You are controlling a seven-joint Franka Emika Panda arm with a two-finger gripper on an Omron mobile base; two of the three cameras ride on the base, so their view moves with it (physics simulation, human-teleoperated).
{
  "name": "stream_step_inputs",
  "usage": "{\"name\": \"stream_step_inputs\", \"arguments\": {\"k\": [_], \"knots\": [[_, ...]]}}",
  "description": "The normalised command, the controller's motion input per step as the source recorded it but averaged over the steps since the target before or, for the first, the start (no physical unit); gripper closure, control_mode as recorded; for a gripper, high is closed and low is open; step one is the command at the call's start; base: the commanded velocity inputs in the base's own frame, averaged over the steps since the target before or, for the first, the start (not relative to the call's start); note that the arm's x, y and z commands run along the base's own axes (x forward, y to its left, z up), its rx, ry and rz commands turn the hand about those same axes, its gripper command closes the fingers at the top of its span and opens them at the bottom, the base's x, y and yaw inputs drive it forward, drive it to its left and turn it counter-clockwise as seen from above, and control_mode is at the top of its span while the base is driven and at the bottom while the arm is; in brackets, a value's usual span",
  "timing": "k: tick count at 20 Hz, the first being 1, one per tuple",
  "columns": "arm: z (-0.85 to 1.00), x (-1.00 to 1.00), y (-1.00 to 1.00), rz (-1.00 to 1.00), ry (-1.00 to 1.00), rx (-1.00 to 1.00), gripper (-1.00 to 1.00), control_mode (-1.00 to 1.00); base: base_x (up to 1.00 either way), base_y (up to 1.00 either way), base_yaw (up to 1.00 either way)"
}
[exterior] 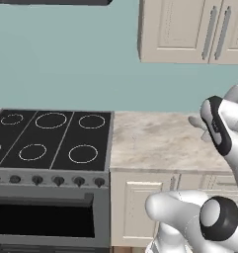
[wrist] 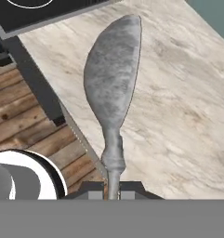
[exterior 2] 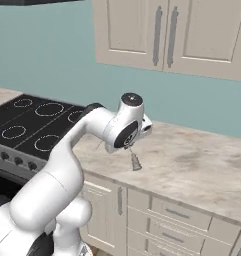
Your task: Take the fork and place it on the left side of the plate. Then take the spoon and place it on the right side of the plate. Make sure they're directly next to the plate.
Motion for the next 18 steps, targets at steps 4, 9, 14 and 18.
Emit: {"name": "stream_step_inputs", "arguments": {"k": [4, 9, 14, 18], "knots": [[0.0, 0.0, 0.0, 0.0, 0.0, 0.0, 1.0, 1.0, -0.85, 0.55, 0.37], [0.0, 0.0, 0.0, 0.0, 0.0, 0.0, 1.0, 1.0, -0.87, 0.64, 0.37], [0.0, 0.0, 0.0, 0.0, 0.0, 0.0, 1.0, 1.0, -0.81, 0.73, 0.39], [0.0, 0.0, 0.0, 0.0, 0.0, 0.0, 1.0, 1.0, -0.81, 0.76, 0.39]]}}
